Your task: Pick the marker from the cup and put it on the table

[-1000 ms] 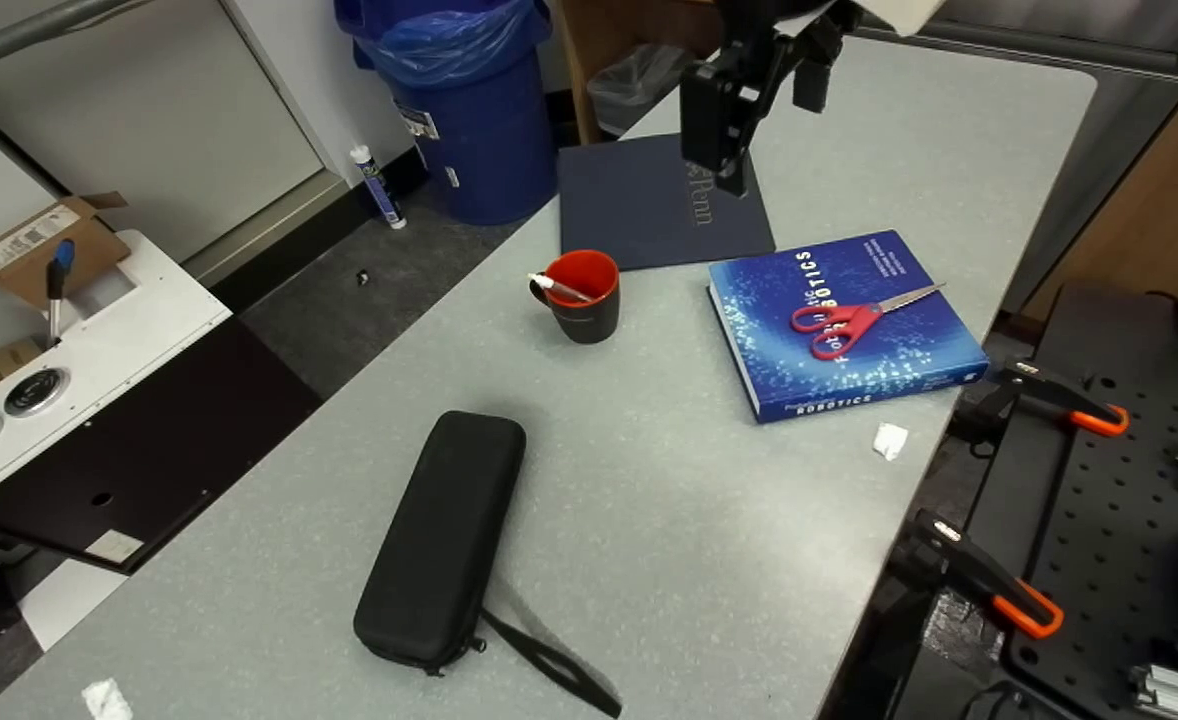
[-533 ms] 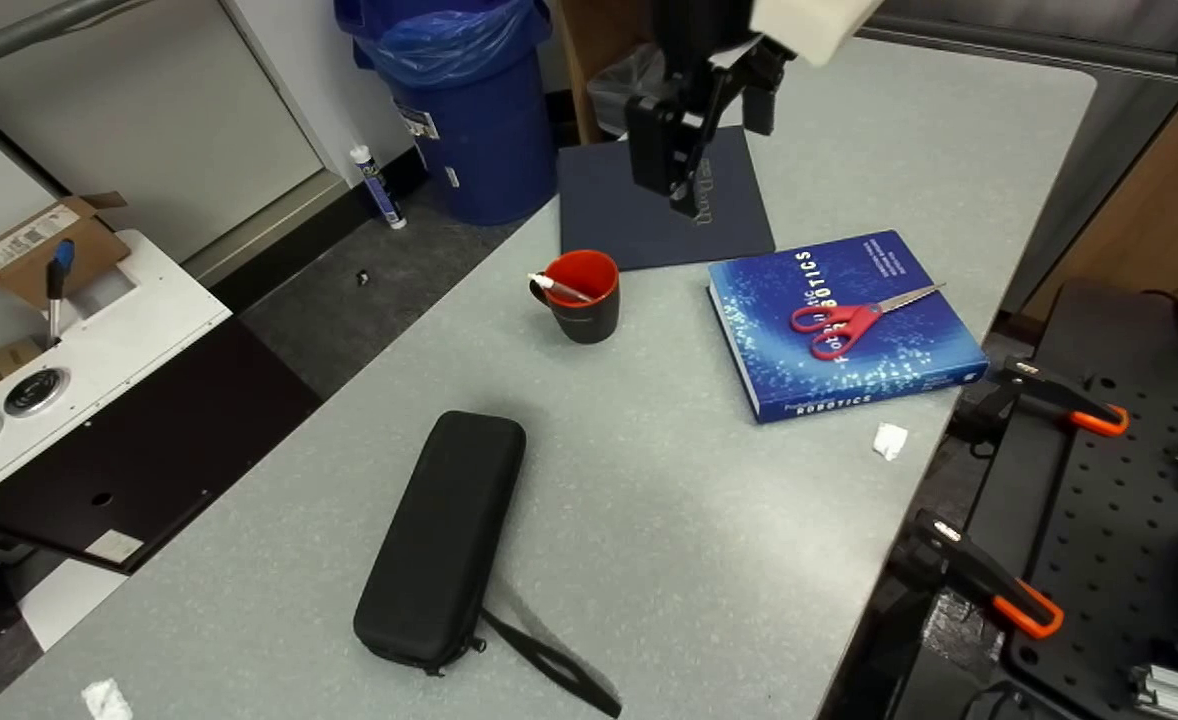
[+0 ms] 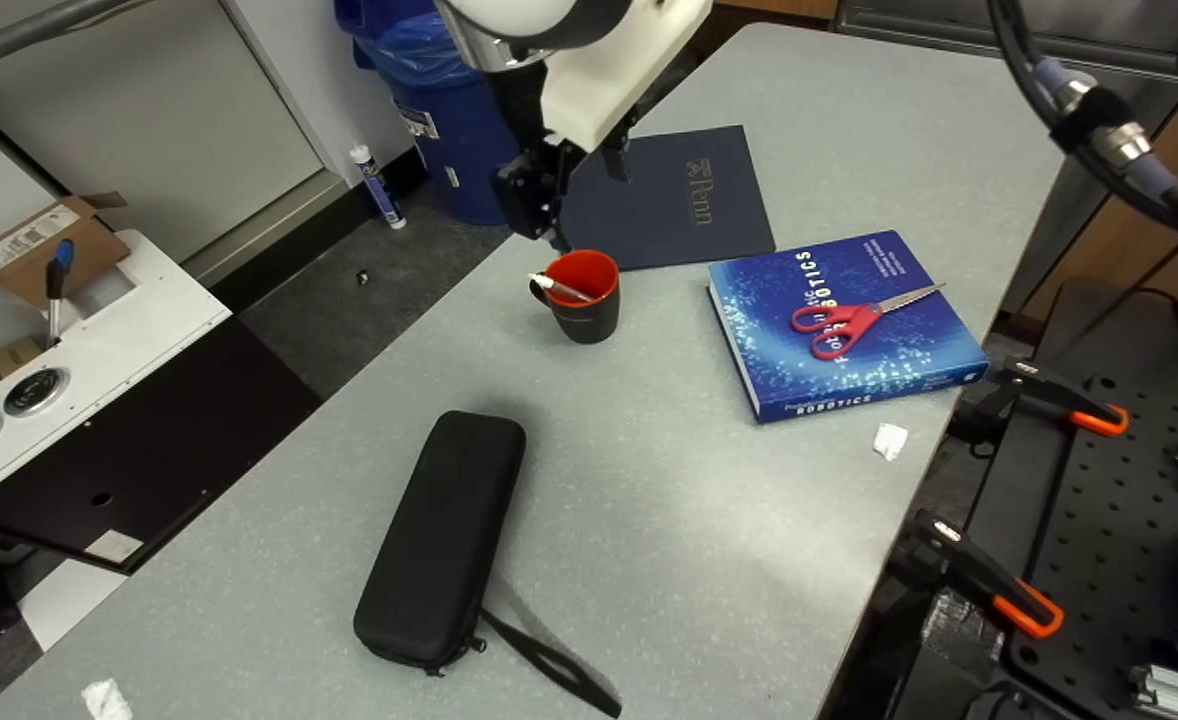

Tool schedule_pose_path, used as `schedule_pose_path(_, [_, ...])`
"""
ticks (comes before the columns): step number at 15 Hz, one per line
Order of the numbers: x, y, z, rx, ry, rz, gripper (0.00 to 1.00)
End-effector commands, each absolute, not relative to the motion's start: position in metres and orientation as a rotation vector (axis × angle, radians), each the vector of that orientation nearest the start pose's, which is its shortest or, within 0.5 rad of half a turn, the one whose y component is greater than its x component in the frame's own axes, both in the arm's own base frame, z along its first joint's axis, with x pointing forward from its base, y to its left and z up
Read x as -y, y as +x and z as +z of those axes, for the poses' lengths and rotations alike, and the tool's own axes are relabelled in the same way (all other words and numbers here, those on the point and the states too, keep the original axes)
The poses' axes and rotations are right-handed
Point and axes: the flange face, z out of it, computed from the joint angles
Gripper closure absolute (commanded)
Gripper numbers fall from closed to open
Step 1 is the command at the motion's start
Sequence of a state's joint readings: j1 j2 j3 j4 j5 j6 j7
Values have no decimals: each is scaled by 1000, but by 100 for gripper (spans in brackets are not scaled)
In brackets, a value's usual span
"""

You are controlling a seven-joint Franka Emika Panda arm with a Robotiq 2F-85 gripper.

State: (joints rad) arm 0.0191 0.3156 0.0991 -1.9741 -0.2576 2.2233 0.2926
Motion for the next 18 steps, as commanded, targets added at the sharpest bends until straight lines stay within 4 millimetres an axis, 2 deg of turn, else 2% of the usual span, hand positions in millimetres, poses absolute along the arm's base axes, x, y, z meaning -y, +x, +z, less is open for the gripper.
schedule_pose_path(1, [-62,608,300,-30,-3316,47,0])
schedule_pose_path(3, [-62,613,292,-33,-3318,61,0])
schedule_pose_path(6, [-62,612,294,-32,-3320,57,0])
schedule_pose_path(11, [-77,638,252,-37,-3341,62,0])
schedule_pose_path(18, [-89,671,222,-91,-3369,-16,0])
